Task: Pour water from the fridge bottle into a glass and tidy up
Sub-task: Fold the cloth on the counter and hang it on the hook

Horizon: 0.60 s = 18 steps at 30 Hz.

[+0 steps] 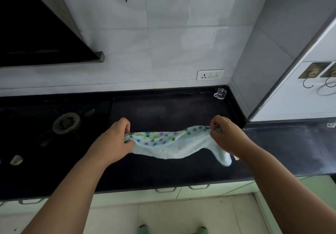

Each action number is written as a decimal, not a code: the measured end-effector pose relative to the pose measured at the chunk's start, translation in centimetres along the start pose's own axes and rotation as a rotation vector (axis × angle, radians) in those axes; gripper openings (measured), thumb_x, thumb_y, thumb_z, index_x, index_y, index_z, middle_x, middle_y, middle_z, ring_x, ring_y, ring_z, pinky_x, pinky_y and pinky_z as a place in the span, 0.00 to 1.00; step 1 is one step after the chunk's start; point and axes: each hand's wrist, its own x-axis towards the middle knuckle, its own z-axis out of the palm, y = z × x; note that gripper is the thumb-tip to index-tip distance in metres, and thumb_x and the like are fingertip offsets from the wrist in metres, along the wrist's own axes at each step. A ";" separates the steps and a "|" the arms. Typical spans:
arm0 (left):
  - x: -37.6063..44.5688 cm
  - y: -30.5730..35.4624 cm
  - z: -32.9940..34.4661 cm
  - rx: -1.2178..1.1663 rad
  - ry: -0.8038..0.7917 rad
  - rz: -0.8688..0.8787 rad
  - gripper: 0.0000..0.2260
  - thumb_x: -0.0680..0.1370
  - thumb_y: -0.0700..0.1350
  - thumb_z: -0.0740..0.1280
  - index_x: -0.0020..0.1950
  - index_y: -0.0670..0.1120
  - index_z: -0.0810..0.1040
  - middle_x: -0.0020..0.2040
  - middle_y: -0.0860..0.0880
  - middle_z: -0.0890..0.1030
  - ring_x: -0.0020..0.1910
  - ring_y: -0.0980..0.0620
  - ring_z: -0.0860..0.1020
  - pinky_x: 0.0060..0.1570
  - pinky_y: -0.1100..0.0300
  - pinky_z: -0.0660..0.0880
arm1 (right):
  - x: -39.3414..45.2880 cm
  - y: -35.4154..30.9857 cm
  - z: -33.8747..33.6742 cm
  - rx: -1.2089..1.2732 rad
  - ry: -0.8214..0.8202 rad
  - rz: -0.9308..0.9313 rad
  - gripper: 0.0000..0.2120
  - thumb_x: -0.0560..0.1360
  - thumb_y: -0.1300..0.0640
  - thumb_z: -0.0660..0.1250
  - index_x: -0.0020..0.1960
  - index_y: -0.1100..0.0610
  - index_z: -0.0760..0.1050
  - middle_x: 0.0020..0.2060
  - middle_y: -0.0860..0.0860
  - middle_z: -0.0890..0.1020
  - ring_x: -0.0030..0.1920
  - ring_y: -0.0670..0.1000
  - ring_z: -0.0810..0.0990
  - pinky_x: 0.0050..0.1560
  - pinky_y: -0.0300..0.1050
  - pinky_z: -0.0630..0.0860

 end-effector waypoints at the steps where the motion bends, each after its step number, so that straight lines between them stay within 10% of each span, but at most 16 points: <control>1: 0.0 0.0 0.1 -0.023 0.019 -0.003 0.10 0.78 0.47 0.68 0.48 0.55 0.67 0.45 0.53 0.76 0.38 0.51 0.78 0.36 0.51 0.76 | 0.1 0.0 -0.1 0.032 0.022 0.008 0.10 0.76 0.63 0.62 0.43 0.48 0.72 0.42 0.48 0.78 0.36 0.49 0.74 0.35 0.42 0.69; 13: 1.7 -1.9 1.9 -0.137 -0.048 -0.236 0.10 0.86 0.50 0.58 0.53 0.53 0.79 0.45 0.51 0.82 0.43 0.51 0.82 0.45 0.50 0.81 | 1.4 2.9 1.1 -0.137 0.031 0.181 0.09 0.82 0.49 0.59 0.56 0.39 0.76 0.44 0.41 0.82 0.44 0.47 0.80 0.48 0.51 0.81; 18: 5.6 -2.1 3.0 -0.430 -0.021 -0.284 0.09 0.84 0.49 0.60 0.50 0.59 0.79 0.52 0.50 0.83 0.52 0.47 0.84 0.57 0.43 0.82 | 3.9 2.4 1.6 0.232 0.101 0.237 0.10 0.81 0.56 0.62 0.55 0.45 0.80 0.47 0.49 0.83 0.48 0.52 0.83 0.45 0.52 0.84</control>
